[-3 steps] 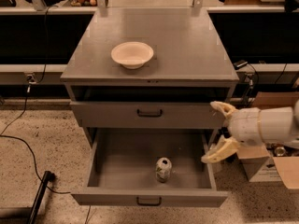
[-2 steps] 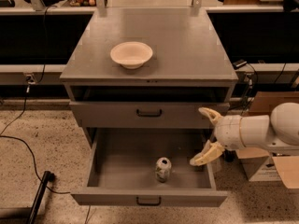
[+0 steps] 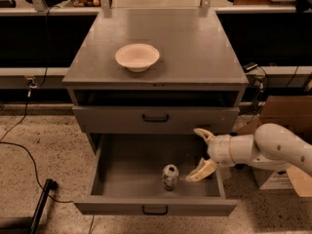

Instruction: Pick 7up can from middle drawer and place on counter

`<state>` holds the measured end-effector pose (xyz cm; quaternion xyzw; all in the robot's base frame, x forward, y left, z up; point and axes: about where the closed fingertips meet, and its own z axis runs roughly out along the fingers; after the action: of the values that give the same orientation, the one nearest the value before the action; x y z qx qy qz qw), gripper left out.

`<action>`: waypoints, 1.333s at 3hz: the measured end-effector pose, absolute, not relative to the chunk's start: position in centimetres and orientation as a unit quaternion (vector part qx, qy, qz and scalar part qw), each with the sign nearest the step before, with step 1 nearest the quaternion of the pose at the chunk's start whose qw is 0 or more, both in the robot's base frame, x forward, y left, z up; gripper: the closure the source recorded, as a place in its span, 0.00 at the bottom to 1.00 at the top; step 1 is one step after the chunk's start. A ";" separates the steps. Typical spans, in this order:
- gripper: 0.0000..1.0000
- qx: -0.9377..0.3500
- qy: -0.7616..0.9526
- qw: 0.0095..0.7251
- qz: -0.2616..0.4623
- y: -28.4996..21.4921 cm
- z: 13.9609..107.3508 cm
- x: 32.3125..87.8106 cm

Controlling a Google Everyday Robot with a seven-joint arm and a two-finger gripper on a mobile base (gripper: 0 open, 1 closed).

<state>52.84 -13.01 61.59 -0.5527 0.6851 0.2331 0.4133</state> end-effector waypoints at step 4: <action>0.00 -0.482 0.707 0.433 0.285 -9.0 49.9 54.5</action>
Offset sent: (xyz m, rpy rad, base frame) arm 0.0165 0.0228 -0.1037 0.0982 0.0593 -0.0513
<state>54.52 -8.97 49.87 -0.4816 0.7065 0.2853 0.4329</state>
